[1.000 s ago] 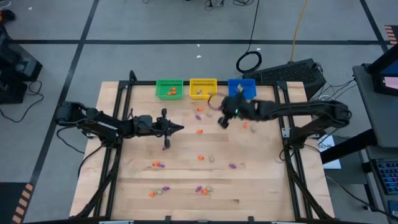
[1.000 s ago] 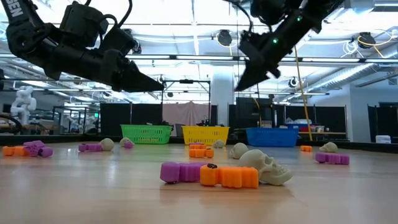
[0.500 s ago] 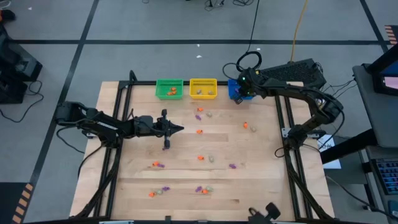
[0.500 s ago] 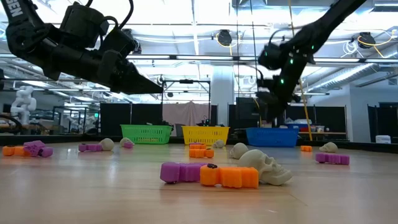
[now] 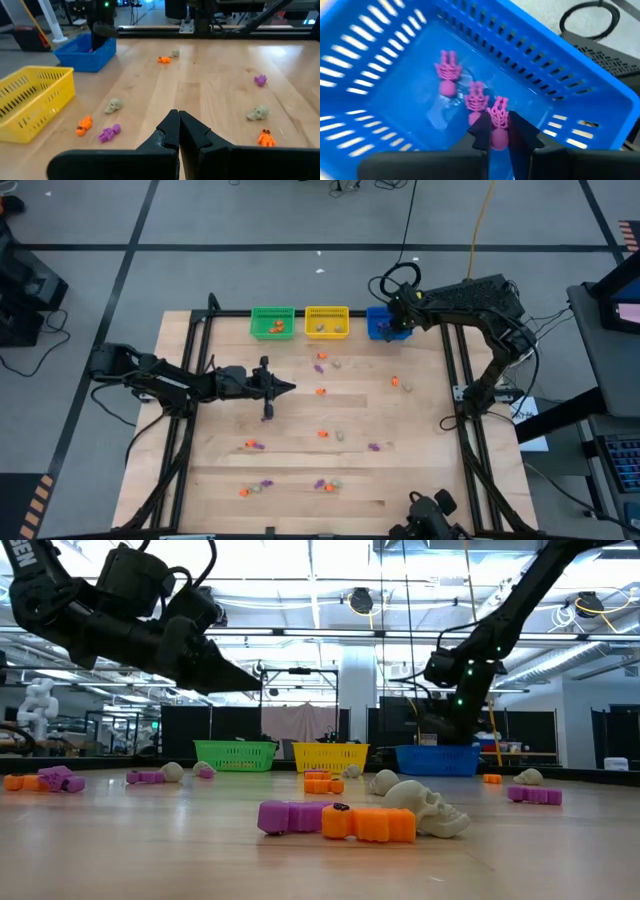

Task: Sort Halloween decoration
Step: Put the violet skeleton toy into the blue bin, then put the white skull toy into the yellow bin

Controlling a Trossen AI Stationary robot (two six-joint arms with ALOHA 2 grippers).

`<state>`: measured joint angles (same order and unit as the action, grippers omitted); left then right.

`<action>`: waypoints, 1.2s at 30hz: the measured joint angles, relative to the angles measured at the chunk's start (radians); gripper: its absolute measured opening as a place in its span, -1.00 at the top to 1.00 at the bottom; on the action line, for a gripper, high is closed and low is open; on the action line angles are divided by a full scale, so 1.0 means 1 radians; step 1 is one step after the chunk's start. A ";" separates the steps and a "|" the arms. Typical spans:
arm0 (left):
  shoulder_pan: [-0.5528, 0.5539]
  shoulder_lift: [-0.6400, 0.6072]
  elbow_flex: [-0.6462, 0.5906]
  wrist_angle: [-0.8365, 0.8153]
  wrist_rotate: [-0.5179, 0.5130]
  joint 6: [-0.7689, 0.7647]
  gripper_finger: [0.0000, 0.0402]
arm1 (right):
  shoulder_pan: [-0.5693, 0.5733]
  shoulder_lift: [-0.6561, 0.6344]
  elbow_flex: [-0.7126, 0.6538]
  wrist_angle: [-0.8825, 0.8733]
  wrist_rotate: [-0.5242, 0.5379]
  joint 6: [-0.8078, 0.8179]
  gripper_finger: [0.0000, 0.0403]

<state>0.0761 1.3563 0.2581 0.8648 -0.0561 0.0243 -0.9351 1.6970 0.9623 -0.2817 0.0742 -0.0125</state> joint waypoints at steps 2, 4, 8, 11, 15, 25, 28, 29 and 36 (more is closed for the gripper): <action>0.002 0.000 0.000 -0.022 0.000 -0.011 0.99 | -0.003 0.004 0.000 0.001 0.003 -0.005 0.82; 0.002 0.000 0.003 -0.041 0.000 -0.011 0.99 | -0.001 0.002 0.000 0.001 0.002 -0.016 0.72; 0.002 -0.006 0.031 -0.130 0.010 -0.010 0.99 | -0.001 -0.020 0.002 -0.001 0.006 -0.018 0.47; -0.005 -0.030 0.073 -0.268 0.046 0.006 0.99 | 0.000 -0.050 0.024 -0.022 0.006 -0.004 0.31; -0.055 -0.086 0.144 -0.479 0.048 0.007 0.99 | 0.019 -0.123 0.048 -0.058 0.001 0.024 0.29; -0.371 -0.151 0.381 -1.072 -0.113 -0.179 0.99 | 0.244 -0.281 0.000 -0.034 -0.001 0.022 0.94; -0.488 -0.145 0.434 -1.163 -0.153 -0.277 0.99 | 0.331 -0.304 -0.036 0.006 0.001 0.040 0.92; -0.526 -0.144 0.445 -1.184 -0.165 -0.312 0.99 | 0.361 -0.314 -0.051 0.024 0.003 0.049 0.93; -0.739 -0.074 0.535 -1.296 -0.236 -0.579 0.99 | 0.592 -0.356 -0.146 0.203 0.071 0.119 0.98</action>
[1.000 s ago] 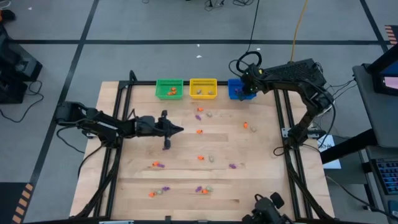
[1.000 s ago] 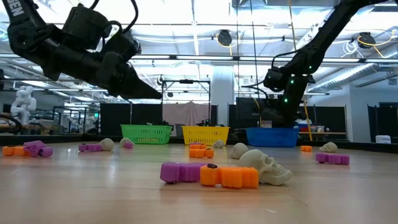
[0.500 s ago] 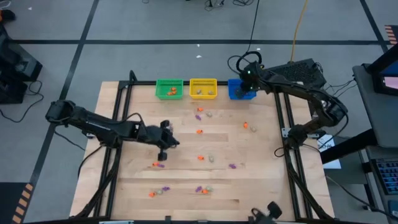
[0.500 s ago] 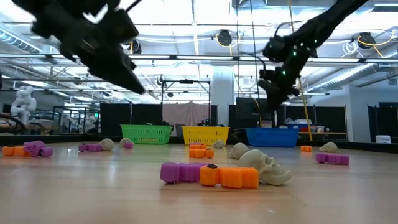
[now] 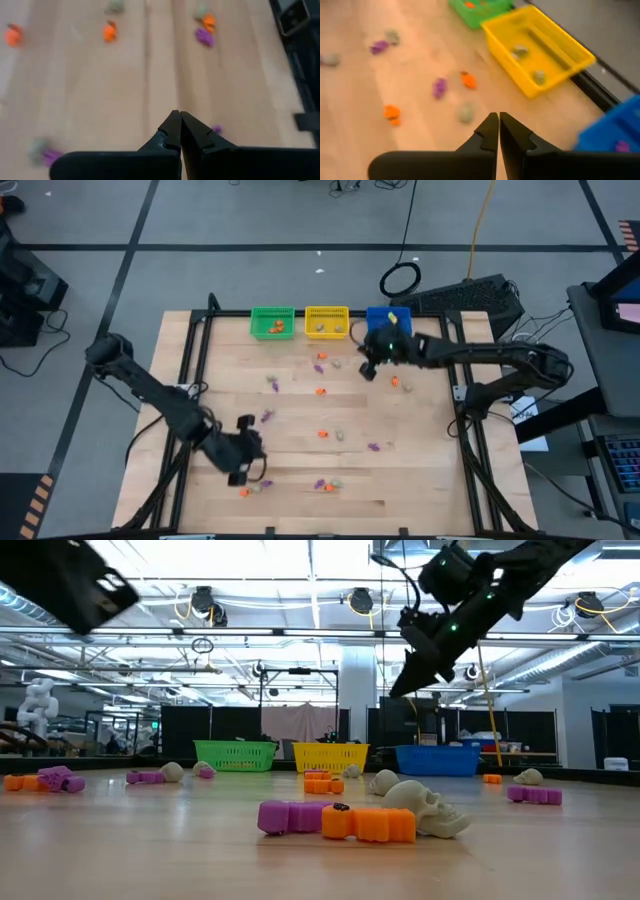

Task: Sort Halloween decoration
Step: Put the white skull toy into the yellow bin

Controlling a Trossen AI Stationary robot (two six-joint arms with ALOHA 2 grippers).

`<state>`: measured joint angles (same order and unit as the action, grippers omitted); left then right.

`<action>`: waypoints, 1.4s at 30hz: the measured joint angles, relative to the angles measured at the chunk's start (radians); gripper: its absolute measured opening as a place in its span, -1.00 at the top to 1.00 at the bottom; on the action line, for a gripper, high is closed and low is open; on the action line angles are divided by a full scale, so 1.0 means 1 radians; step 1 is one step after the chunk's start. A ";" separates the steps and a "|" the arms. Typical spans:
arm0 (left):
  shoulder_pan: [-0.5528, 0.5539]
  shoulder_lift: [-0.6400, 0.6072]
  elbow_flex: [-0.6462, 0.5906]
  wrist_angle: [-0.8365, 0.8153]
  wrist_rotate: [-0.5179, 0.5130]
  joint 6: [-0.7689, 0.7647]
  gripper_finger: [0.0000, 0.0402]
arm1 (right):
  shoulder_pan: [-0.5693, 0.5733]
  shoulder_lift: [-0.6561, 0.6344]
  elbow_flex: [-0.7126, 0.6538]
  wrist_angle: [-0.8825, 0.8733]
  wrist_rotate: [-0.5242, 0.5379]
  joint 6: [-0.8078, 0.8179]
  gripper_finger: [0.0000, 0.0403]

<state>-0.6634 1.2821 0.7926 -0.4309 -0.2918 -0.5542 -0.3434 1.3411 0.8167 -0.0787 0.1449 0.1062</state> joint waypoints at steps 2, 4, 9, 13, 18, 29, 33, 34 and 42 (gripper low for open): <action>-0.040 0.046 0.034 -0.027 -0.001 -0.056 0.99 | 0.062 -0.005 -0.014 -0.004 0.043 0.015 0.99; -0.074 0.100 0.070 -0.075 0.000 -0.099 0.99 | 0.126 -0.005 -0.020 0.002 0.080 0.030 0.99; -0.127 0.232 0.195 -0.192 0.026 -0.173 0.99 | 0.279 -0.005 -0.060 0.102 0.145 0.055 1.00; -0.154 0.318 0.286 -0.257 0.071 -0.252 0.99 | 0.373 -0.005 -0.130 0.285 0.143 0.058 1.00; -0.183 0.381 0.343 -0.267 0.096 -0.370 0.99 | 0.457 -0.005 -0.213 0.462 0.143 0.075 1.00; -0.199 0.453 0.353 -0.272 0.089 -0.429 0.72 | 0.574 -0.005 -0.244 0.531 0.200 0.074 1.00; -0.181 0.471 0.353 -0.289 0.097 -0.401 0.42 | 0.598 -0.005 -0.244 0.531 0.201 0.065 1.00; -0.175 0.473 0.353 -0.299 0.098 -0.400 0.34 | 0.602 -0.005 -0.244 0.531 0.201 0.065 1.00; -0.161 0.515 0.353 -0.295 0.135 -0.290 -0.02 | 0.614 -0.005 -0.244 0.531 0.203 0.050 1.00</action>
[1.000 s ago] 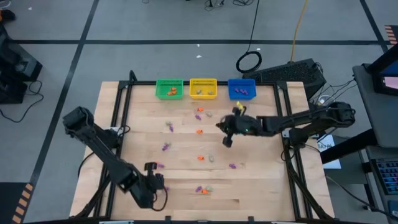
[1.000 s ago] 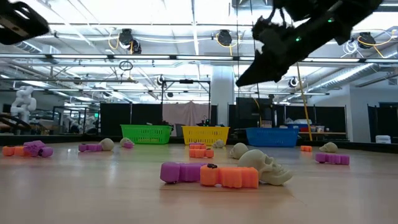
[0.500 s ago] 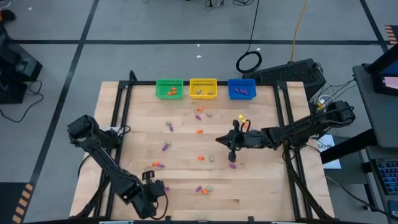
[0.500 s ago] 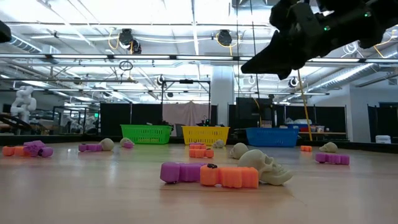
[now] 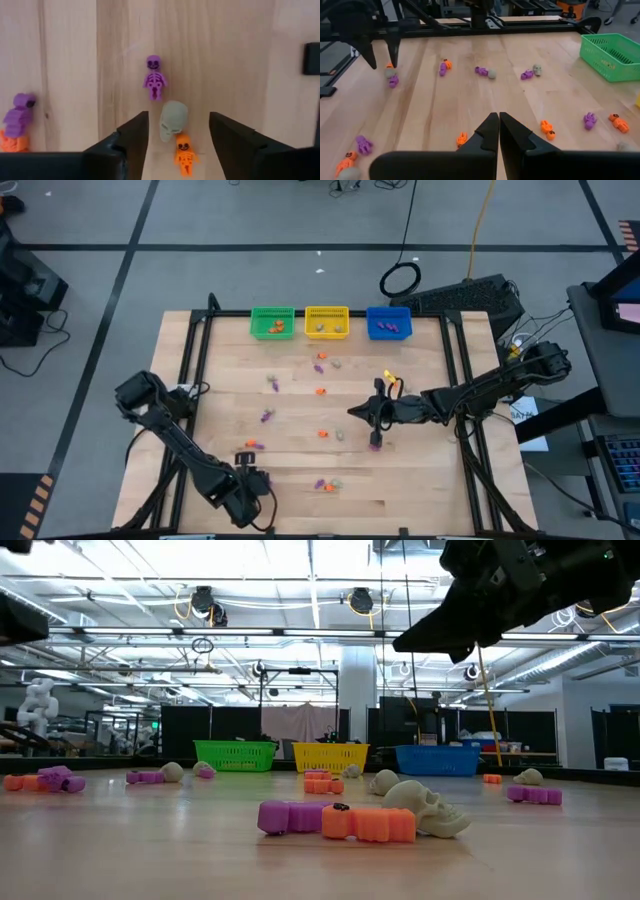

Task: Sort Halloween decoration
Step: Put the white skull toy into the yellow bin

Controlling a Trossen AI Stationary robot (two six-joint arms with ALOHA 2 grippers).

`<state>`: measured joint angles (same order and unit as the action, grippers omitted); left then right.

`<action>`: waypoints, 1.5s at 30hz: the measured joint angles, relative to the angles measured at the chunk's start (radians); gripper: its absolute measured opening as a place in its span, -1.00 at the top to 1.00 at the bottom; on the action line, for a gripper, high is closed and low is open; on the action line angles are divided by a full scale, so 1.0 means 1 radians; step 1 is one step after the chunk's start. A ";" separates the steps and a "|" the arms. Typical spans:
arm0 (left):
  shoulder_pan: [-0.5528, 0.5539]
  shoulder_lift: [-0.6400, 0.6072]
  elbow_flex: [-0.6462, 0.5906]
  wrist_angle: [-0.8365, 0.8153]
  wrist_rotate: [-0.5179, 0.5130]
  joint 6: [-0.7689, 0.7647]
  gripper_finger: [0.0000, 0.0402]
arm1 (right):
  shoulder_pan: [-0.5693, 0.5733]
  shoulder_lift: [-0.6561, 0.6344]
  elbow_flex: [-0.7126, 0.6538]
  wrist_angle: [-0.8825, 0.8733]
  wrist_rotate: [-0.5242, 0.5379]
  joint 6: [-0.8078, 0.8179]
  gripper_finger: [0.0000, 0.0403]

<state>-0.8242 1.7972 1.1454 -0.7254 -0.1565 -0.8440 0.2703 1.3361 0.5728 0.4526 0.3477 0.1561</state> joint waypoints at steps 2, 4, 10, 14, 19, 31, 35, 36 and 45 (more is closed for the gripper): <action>0.002 0.015 0.000 0.001 0.007 0.028 -0.03 | 0.000 0.000 0.000 0.000 0.000 -0.003 1.00; 0.006 0.035 0.000 0.001 0.010 0.047 -0.02 | 0.000 0.000 0.000 0.000 0.000 -0.007 1.00; 0.019 0.066 -0.001 0.001 0.030 0.075 0.07 | 0.000 0.000 0.000 0.000 0.000 -0.020 1.00; 0.020 0.068 -0.001 0.002 0.029 0.098 0.17 | 0.000 0.000 0.000 0.000 0.000 -0.033 1.00; 0.024 0.068 -0.001 0.003 0.044 0.100 0.42 | 0.000 0.000 0.000 0.000 0.000 -0.039 1.00; 0.100 0.051 0.008 -0.103 0.103 0.122 0.78 | 0.000 0.000 0.000 0.000 0.000 -0.075 1.00; 0.151 -0.013 0.015 -0.143 0.064 0.155 0.78 | 0.000 0.000 0.001 0.000 0.000 -0.090 1.00; 0.168 -0.028 0.015 -0.155 0.051 0.169 0.78 | 0.000 0.000 0.001 0.000 0.000 -0.090 1.00; 0.448 -0.194 0.015 -0.163 -0.062 0.283 0.78 | 0.000 0.001 0.001 0.000 0.000 -0.098 1.00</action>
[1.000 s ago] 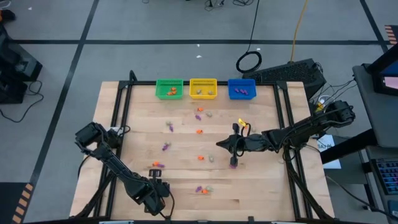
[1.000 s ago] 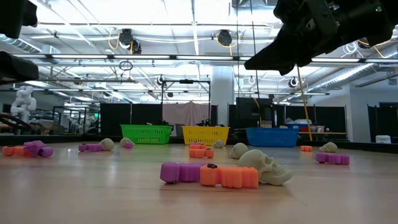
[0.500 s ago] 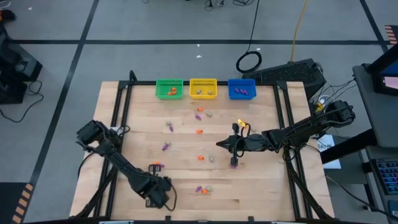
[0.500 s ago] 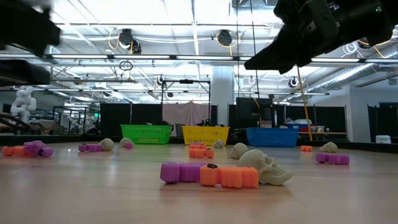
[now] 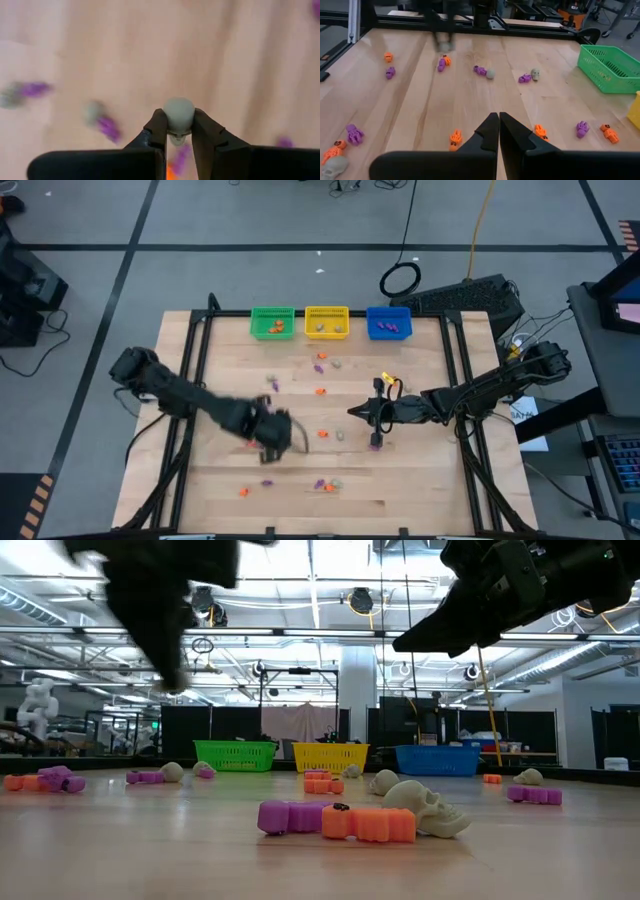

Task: Sort Halloween decoration
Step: Put the white skull toy into the yellow bin

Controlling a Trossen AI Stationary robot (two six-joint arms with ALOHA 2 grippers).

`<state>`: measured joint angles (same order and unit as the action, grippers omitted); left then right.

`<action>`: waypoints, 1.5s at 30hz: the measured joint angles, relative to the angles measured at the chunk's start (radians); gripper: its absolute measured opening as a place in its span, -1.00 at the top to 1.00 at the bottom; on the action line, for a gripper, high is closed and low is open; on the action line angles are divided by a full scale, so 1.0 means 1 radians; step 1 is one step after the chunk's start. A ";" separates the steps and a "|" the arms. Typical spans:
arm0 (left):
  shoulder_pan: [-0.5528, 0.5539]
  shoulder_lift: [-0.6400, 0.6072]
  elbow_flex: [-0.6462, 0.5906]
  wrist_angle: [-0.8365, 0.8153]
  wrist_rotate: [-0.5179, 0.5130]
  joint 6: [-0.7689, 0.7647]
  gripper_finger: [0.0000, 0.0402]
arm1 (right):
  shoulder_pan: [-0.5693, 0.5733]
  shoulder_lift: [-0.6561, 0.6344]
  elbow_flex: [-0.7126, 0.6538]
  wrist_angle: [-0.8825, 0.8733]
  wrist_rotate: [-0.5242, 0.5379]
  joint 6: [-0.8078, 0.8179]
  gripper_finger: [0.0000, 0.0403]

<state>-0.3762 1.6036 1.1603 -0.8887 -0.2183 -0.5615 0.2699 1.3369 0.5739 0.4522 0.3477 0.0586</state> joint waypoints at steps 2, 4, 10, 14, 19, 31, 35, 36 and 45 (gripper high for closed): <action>0.087 -0.022 0.000 0.008 -0.009 0.037 0.78 | 0.000 0.000 0.000 0.000 0.000 0.000 1.00; 0.177 -0.034 0.000 0.056 -0.009 0.081 0.78 | 0.000 0.000 0.000 0.000 0.000 0.000 1.00; 0.439 -0.028 0.000 0.225 0.054 0.262 0.78 | 0.000 0.000 0.000 0.000 0.000 0.000 1.00; 0.593 0.007 0.030 0.301 0.085 0.351 0.78 | 0.000 0.000 0.000 0.000 0.000 -0.002 1.00; 0.747 0.083 0.122 0.317 0.106 0.438 0.78 | -0.002 0.000 0.000 0.008 0.000 -0.005 1.00; 0.910 0.311 0.360 0.346 0.165 0.552 0.78 | -0.002 0.000 0.000 0.019 0.000 -0.022 1.00; 0.951 0.417 0.458 0.335 0.166 0.568 0.78 | -0.002 0.000 0.000 0.018 -0.001 -0.021 1.00; 0.959 0.441 0.483 0.329 0.167 0.567 0.78 | -0.002 0.000 0.000 0.018 -0.002 -0.021 1.00; 1.002 0.582 0.585 0.332 0.243 0.548 0.78 | -0.002 0.000 0.000 0.014 -0.003 -0.030 1.00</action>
<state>0.6253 2.1853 1.7450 -0.5569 0.0243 -0.0132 0.2676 1.3369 0.5743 0.4667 0.3445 0.0281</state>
